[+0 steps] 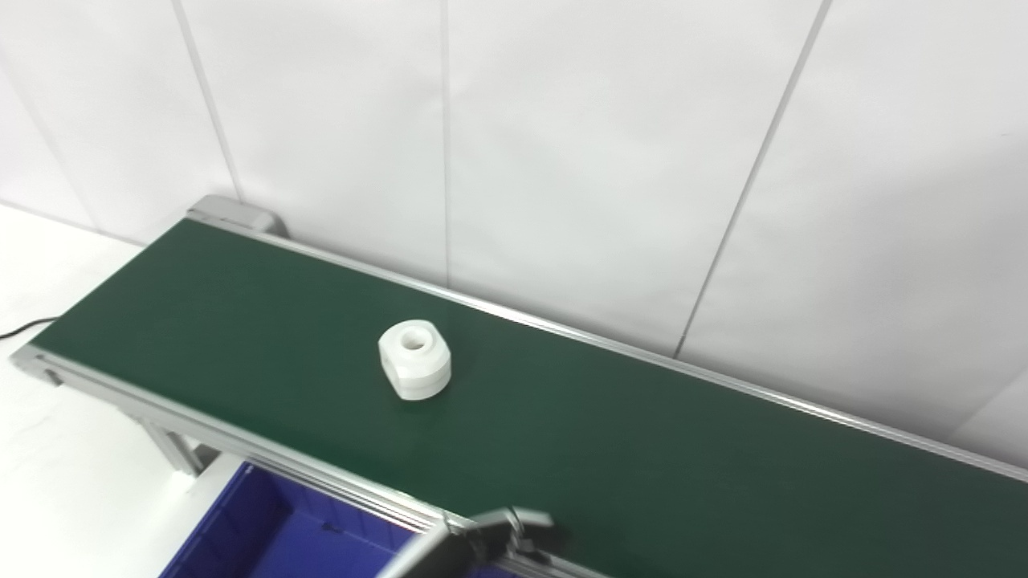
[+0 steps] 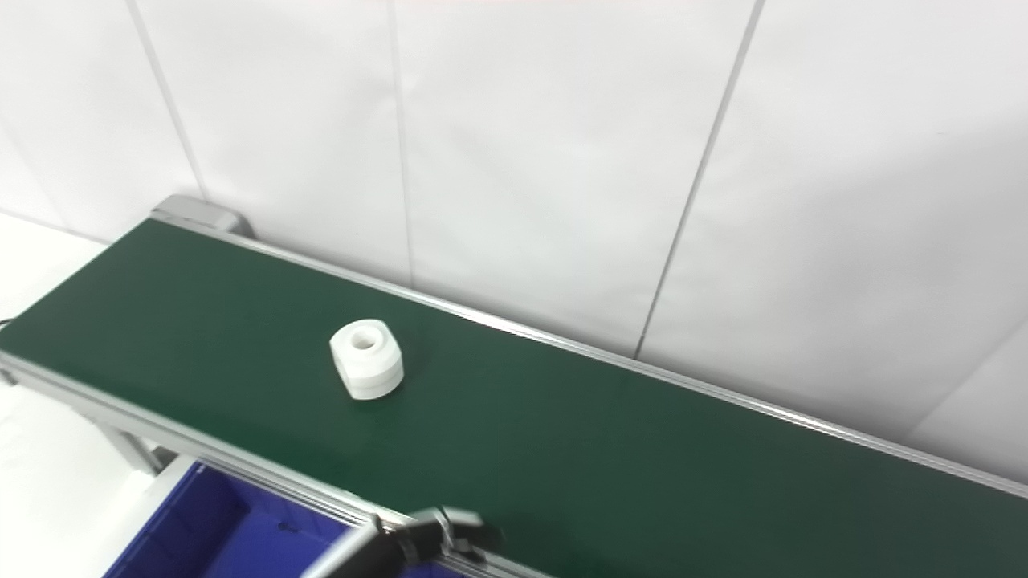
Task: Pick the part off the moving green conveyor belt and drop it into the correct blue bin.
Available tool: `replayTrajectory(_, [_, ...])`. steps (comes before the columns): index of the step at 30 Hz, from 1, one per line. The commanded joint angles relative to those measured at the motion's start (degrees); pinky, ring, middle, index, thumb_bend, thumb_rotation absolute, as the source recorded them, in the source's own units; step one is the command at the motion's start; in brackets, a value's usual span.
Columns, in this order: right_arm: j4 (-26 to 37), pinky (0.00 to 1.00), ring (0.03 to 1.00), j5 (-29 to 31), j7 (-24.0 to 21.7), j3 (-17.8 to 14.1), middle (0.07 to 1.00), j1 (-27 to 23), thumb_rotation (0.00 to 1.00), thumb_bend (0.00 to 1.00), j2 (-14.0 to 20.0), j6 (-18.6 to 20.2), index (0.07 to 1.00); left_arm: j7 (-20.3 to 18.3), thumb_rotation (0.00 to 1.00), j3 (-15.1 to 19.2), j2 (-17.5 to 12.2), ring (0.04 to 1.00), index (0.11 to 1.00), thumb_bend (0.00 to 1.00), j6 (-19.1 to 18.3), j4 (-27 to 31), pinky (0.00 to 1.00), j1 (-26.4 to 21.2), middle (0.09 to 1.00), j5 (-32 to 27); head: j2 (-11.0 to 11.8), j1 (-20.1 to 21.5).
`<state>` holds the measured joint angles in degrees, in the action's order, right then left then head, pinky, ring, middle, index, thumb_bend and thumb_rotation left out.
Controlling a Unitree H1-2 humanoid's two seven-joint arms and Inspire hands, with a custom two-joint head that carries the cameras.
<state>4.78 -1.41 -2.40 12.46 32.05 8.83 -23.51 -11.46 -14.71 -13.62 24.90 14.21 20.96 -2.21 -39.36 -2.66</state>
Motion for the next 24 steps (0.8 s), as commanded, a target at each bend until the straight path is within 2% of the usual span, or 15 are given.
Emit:
replayTrajectory(1, [2.1, 0.71, 0.740, 0.2, -0.4, -0.2, 0.777, 0.7, 0.32, 0.82, -0.4, -3.4, 0.879, -0.6, 0.20, 1.2, -0.9, 0.787, 0.790, 0.91, 1.1, 2.6, 0.72, -2.0, 0.835, -0.6, -0.9, 1.7])
replayTrajectory(2, [2.3, 0.71, 0.729, 0.0, -0.3, -0.3, 0.766, 0.7, 0.32, 0.83, -0.6, -3.4, 0.861, -0.7, 0.22, 1.7, -1.0, 0.816, 0.812, 0.89, 0.8, 3.1, 0.73, -2.8, 0.864, -0.3, -0.9, 1.7])
replayTrajectory(7, [3.9, 0.71, 0.747, -0.3, -0.6, -0.6, 0.773, 1.1, 0.30, 0.84, -0.7, -3.3, 0.850, -2.1, 0.24, 4.6, -2.7, 0.868, 0.833, 0.86, -4.5, 4.4, 0.80, -9.3, 0.889, -1.7, -3.1, 1.0])
replayTrajectory(15, [5.1, 0.73, 0.766, -0.7, -0.7, -1.0, 0.786, 1.4, 0.31, 0.82, -1.1, -3.3, 0.863, -3.5, 0.21, 8.0, -5.6, 0.884, 0.855, 0.82, -8.8, 2.8, 0.77, -19.3, 0.921, 1.9, -6.2, 0.3])
replayTrajectory(18, [5.3, 0.73, 0.765, -1.1, -0.7, -1.0, 0.786, 1.3, 0.33, 0.81, -1.2, -3.3, 0.868, -4.2, 0.19, 9.0, -7.0, 0.913, 0.871, 0.81, -13.3, 3.7, 0.81, -22.2, 0.940, 4.0, -6.3, 0.3])
replayTrajectory(21, [5.1, 0.73, 0.763, -1.1, -0.9, -1.0, 0.789, 1.1, 0.33, 0.80, -1.1, -3.3, 0.871, -4.8, 0.13, 9.7, -9.0, 0.962, 0.890, 0.80, -19.7, 4.8, 0.92, -25.2, 0.962, 9.4, -6.5, -0.4])
replayTrajectory(24, [4.9, 0.73, 0.762, -0.7, -1.2, -1.0, 0.789, 0.9, 0.33, 0.80, -1.1, -3.3, 0.873, -5.9, 0.10, 9.7, -11.0, 0.973, 0.903, 0.79, -23.0, 3.8, 0.95, -28.1, 0.971, 12.5, -6.2, -1.5])
